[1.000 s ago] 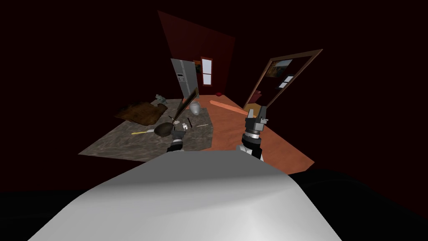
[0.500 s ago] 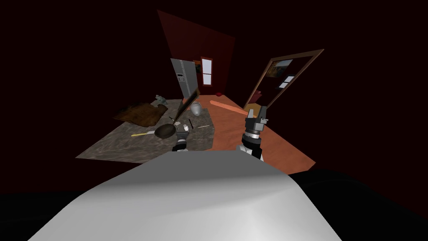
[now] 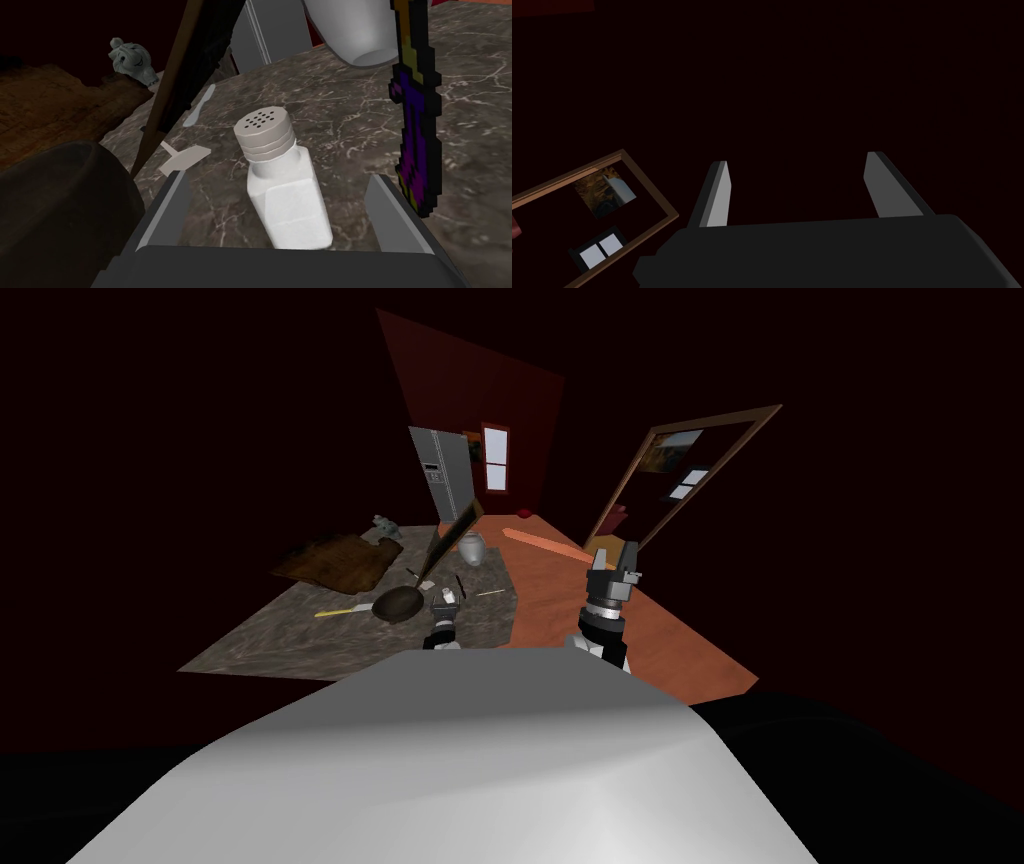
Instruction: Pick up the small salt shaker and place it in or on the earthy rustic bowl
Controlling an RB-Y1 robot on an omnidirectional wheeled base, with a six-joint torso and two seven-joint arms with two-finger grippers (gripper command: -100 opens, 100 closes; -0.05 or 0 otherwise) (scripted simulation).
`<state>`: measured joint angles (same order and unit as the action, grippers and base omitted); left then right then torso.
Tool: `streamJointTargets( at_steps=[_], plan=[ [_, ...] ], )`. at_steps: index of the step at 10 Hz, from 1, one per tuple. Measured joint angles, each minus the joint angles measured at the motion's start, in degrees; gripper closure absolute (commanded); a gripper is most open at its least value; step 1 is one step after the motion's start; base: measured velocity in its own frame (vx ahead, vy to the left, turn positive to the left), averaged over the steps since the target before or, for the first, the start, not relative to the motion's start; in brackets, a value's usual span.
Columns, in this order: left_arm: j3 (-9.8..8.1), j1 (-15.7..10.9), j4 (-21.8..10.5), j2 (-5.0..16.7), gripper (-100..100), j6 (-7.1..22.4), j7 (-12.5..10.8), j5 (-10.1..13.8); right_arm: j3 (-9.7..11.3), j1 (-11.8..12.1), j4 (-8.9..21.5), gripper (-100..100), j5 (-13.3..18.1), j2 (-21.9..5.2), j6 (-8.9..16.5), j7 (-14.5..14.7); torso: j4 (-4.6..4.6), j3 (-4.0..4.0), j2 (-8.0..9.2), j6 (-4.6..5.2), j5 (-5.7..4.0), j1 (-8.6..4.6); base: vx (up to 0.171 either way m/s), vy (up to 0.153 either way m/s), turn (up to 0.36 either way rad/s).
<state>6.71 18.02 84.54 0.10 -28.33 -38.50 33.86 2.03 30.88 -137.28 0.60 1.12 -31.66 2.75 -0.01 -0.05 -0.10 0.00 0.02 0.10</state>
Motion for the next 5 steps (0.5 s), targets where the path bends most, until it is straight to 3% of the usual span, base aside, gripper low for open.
streamJointTargets(
  at_steps=[1,2,3,4,5],
  plan=[
    [0.00,0.0,0.0,-0.1,0,0.0,0.0,0.0,0.0,0.0,0.0,0,0.0,0.0,0.0,0.0,0.01,0.02,0.04,0.00,-0.01,-0.05,0.000,0.000,0.000],
    [0.00,0.0,0.0,-0.1,-100,0.0,0.0,0.0,0.0,0.0,0.0,0,0.0,0.0,0.0,0.0,0.02,0.04,0.07,0.00,-0.02,-0.10,0.085,0.009,0.028],
    [-0.33,-0.3,0.6,-0.3,-100,0.8,0.3,0.1,0.0,0.0,0.0,0,0.0,0.0,0.0,0.0,-0.02,-0.08,-0.16,0.00,-0.02,-0.09,0.055,0.005,0.006],
    [-0.38,-0.3,0.7,-0.4,100,1.1,0.5,0.1,0.0,0.0,0.0,0,0.0,0.0,0.0,0.0,-0.03,-0.07,-0.11,0.00,-0.02,-0.10,0.007,0.001,-0.001],
    [-0.37,-0.3,0.7,-0.4,100,1.1,0.5,0.1,0.0,0.0,0.0,0,0.0,0.0,0.0,0.0,0.00,0.00,0.01,0.00,-0.03,-0.11,0.000,0.000,0.000]
  ],
)
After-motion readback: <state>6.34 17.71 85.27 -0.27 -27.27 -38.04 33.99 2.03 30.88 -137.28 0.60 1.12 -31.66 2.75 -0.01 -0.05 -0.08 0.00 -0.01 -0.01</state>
